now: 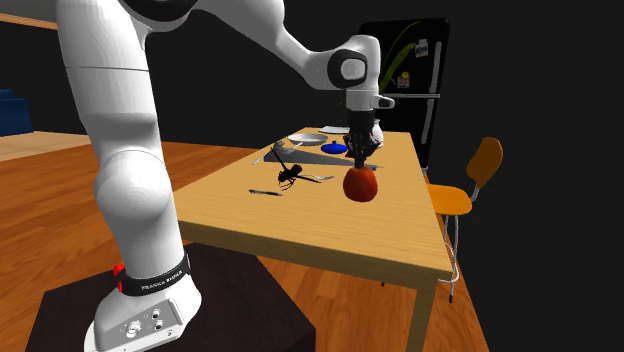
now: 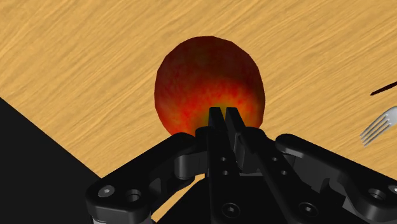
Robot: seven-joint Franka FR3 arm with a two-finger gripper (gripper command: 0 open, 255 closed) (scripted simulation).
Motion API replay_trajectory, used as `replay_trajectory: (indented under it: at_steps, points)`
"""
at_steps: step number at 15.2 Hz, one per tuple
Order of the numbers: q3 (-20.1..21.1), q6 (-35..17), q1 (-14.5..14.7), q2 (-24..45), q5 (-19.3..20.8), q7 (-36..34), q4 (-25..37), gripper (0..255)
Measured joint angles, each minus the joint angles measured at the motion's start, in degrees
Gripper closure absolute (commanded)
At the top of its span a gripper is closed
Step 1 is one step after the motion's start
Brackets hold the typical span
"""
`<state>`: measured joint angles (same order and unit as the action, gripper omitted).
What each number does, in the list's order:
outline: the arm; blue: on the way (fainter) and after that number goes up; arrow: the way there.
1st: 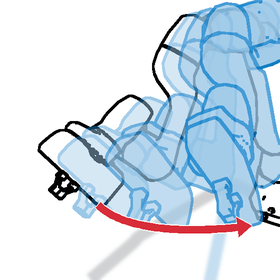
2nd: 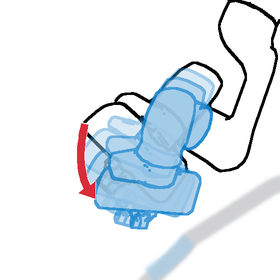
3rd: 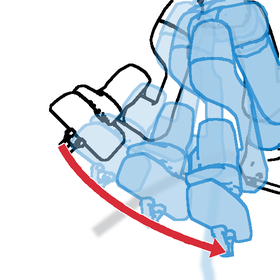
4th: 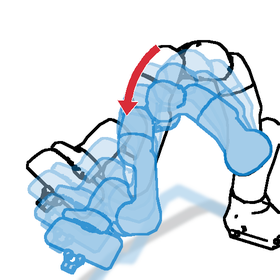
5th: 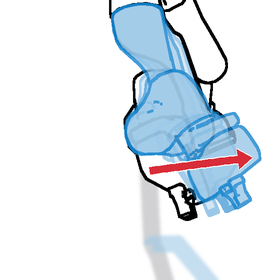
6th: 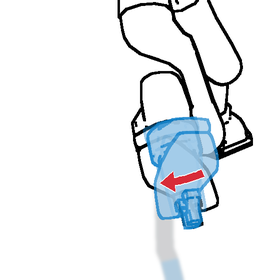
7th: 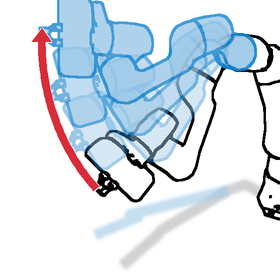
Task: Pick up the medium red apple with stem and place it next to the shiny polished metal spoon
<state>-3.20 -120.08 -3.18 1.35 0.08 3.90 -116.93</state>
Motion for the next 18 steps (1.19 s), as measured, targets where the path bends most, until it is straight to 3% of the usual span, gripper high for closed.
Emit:
replay_trajectory:
  at_steps: [18]
  points:
    - [0.01, 13.72, 0.01, -2.82, 0.16, -0.03, 10.91, 255]
